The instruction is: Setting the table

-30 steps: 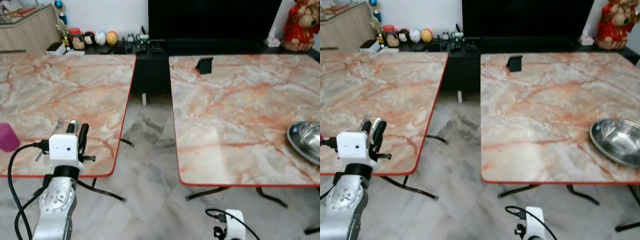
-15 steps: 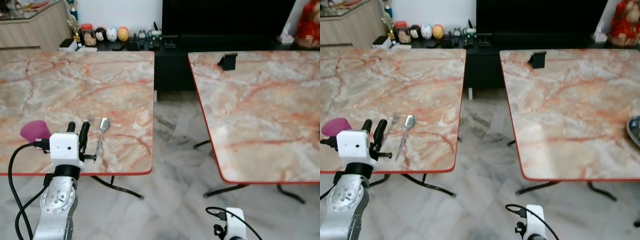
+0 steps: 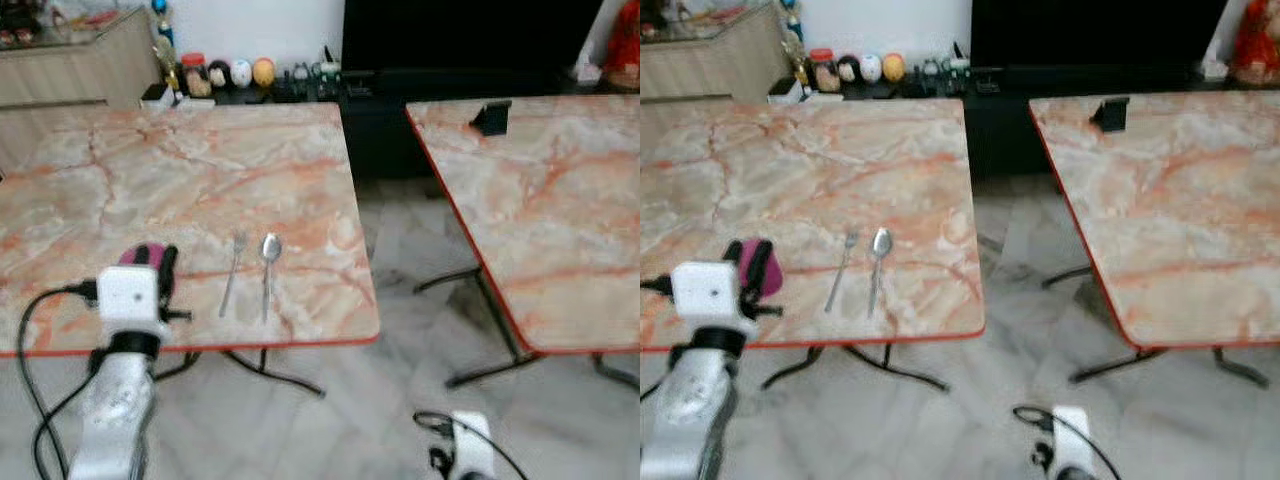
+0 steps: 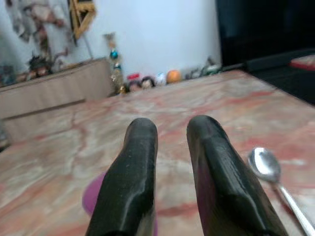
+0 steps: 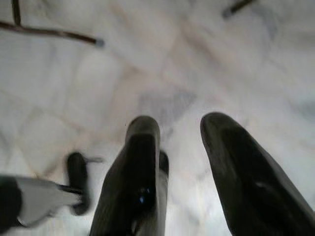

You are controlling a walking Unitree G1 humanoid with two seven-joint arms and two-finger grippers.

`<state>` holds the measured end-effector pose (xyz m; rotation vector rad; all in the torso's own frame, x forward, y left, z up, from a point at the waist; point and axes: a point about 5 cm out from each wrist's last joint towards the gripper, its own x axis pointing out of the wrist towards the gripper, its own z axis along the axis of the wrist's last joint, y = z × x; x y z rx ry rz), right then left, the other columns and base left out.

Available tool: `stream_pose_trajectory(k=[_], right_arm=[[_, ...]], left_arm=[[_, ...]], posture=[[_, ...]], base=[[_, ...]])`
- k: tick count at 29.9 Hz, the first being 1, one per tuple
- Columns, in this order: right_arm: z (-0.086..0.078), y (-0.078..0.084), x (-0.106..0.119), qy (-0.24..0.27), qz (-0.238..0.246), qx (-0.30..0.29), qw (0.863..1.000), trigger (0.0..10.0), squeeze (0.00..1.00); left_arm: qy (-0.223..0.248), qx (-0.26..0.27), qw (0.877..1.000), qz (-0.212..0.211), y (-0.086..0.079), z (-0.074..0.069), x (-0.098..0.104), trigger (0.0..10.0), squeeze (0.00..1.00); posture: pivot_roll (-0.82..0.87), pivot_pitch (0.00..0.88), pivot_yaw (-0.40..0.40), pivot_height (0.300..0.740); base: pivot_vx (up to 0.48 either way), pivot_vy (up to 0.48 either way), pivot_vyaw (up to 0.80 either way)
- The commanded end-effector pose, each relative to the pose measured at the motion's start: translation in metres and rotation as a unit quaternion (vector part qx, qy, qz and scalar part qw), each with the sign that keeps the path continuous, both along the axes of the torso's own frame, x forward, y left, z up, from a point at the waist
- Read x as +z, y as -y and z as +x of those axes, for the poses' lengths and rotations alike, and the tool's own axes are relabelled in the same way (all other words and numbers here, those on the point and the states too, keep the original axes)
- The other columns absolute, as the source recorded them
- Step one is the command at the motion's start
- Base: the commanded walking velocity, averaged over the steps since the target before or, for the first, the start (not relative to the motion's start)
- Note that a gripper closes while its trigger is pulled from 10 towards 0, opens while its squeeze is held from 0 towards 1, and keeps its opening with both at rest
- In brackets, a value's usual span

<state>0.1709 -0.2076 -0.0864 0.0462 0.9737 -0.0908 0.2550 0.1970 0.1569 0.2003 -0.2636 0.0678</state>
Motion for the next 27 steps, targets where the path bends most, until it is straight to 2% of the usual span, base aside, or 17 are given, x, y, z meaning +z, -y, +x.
stream_pose_trajectory(k=[1, 15, 19, 20, 22, 27], right_arm=[[0.008, -0.006, 0.003, 0.011, 0.007, 0.004, 1.000, 10.0, 0.00], [0.008, -0.006, 0.003, 0.011, 0.008, 0.007, 1.000, 10.0, 0.00], [0.008, -0.006, 0.003, 0.010, 0.008, 0.008, 1.000, 10.0, 0.00], [0.008, -0.006, 0.003, 0.010, 0.008, 0.008, 1.000, 10.0, 0.00], [0.008, -0.006, 0.003, 0.011, 0.008, 0.008, 1.000, 10.0, 0.00], [0.008, -0.005, 0.003, 0.010, 0.008, 0.011, 1.000, 10.0, 0.00]], left_arm=[[0.001, 0.010, 1.000, 0.009, -0.005, 0.000, 0.003, 10.0, 0.00], [0.000, 0.002, 1.000, 0.004, -0.005, 0.001, 0.002, 10.0, 0.00], [-0.034, -0.018, 0.998, -0.055, -0.001, 0.003, -0.007, 10.0, 0.00], [-0.034, -0.018, 0.998, -0.055, -0.001, 0.003, -0.007, 10.0, 0.00], [-0.036, -0.018, 0.996, -0.082, -0.002, 0.003, -0.008, 10.0, 0.00], [-0.044, -0.034, 0.995, -0.084, 0.000, 0.004, -0.008, 10.0, 0.00]], posture=[[0.02, 0.000, 0.001, 0.740], [0.02, 0.000, 0.000, 0.740], [0.02, 0.000, 0.001, 0.740], [0.02, 0.000, 0.001, 0.740], [0.02, 0.000, 0.001, 0.740], [0.03, 0.000, 0.000, 0.740]], base=[[0.000, 0.379, 0.00], [0.000, 0.366, 0.00], [0.000, 0.000, 0.00], [0.000, 0.000, 0.00], [0.000, 0.000, 0.00], [0.000, 0.000, 0.00]])
